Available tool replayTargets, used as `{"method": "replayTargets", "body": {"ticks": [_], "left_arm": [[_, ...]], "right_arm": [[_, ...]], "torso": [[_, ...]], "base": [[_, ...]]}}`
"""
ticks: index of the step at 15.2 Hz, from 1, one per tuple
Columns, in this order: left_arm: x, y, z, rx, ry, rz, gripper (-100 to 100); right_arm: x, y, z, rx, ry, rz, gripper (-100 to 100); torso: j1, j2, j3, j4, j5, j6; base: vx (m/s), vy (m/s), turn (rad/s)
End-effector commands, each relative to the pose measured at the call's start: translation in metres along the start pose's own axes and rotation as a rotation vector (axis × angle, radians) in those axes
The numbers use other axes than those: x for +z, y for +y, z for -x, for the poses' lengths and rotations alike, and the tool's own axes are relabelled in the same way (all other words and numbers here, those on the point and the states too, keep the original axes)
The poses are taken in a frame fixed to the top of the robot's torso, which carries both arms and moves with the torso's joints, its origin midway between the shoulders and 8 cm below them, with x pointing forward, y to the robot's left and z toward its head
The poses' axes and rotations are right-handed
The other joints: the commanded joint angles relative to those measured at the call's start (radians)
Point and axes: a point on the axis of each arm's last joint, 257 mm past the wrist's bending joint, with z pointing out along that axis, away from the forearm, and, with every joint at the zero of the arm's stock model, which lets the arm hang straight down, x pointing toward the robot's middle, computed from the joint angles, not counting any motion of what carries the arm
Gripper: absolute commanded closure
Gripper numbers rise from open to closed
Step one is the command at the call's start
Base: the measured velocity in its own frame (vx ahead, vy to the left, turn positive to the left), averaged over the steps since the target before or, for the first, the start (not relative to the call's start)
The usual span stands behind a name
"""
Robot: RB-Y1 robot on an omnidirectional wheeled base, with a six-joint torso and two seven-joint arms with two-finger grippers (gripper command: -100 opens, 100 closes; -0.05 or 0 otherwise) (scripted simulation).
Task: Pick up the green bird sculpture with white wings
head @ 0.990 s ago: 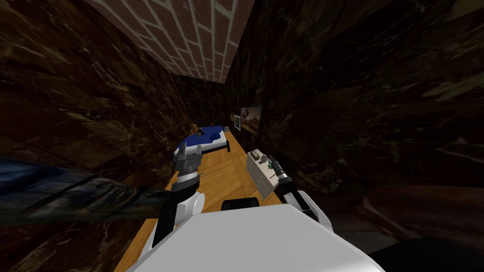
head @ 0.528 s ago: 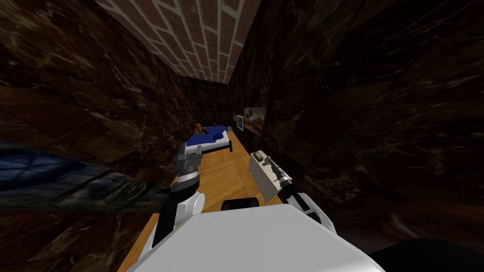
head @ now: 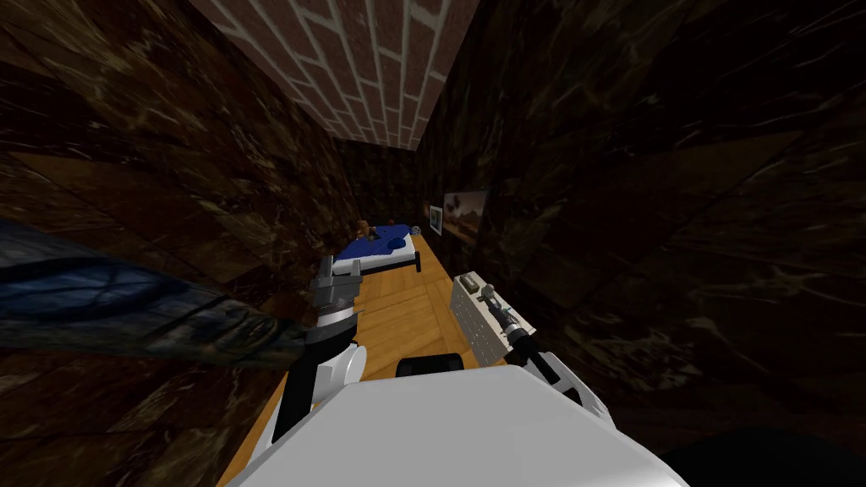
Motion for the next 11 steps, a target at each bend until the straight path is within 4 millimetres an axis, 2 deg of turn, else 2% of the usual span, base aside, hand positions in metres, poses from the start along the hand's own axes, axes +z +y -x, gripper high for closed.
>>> {"method": "replayTargets", "body": {"ticks": [1,2,3,4,6,7,8,9,11], "left_arm": [[0.000,0.000,0.000,0.000,0.000,0.000,0],[0.000,0.000,0.000,0.000,0.000,0.000,0],[0.000,0.000,0.000,0.000,0.000,0.000,0],[0.000,0.000,0.000,0.000,0.000,0.000,0],[0.000,0.000,0.000,0.000,0.000,0.000,0],[0.000,0.000,0.000,0.000,0.000,0.000,0],[0.000,0.000,0.000,0.000,0.000,0.000,0],[0.000,0.000,0.000,0.000,0.000,0.000,0],[0.000,0.000,0.000,0.000,0.000,0.000,0]], "right_arm": [[-0.005,-0.026,-0.002,-0.059,0.033,-0.050,-100],[-0.008,-0.036,-0.004,-0.058,0.038,-0.071,-100],[-0.008,-0.036,-0.004,-0.058,0.038,-0.071,-100],[-0.013,-0.051,-0.005,-0.110,0.064,-0.101,-100],[-0.017,-0.063,-0.008,-0.109,0.070,-0.126,-100],[-0.025,-0.083,-0.009,-0.161,0.099,-0.168,-100],[-0.028,-0.089,-0.010,-0.160,0.103,-0.181,-100],[-0.036,-0.109,-0.010,-0.211,0.131,-0.220,-100],[-0.038,-0.114,-0.011,-0.211,0.134,-0.231,-100]], "torso": [[0.000,0.000,0.000,0.000,0.000,0.000],[0.000,0.000,0.000,0.000,0.000,0.000],[0.000,0.000,0.000,0.000,0.000,0.000],[0.000,0.000,0.000,0.000,0.000,0.000],[0.001,-0.001,0.000,0.000,0.000,0.000],[0.000,0.000,0.000,0.000,0.000,0.000],[0.000,0.000,0.000,0.000,0.000,0.000],[0.000,0.000,0.000,0.000,0.000,0.000],[0.001,-0.001,0.000,0.000,0.000,0.000]], "base": [[0.041,0.035,0.133],[0.043,0.041,0.140],[0.030,0.031,0.045],[0.041,0.044,0.100],[0.044,0.037,0.089],[0.042,0.032,0.121],[0.045,0.038,0.138],[0.050,0.046,0.172],[0.050,0.032,0.085]]}}
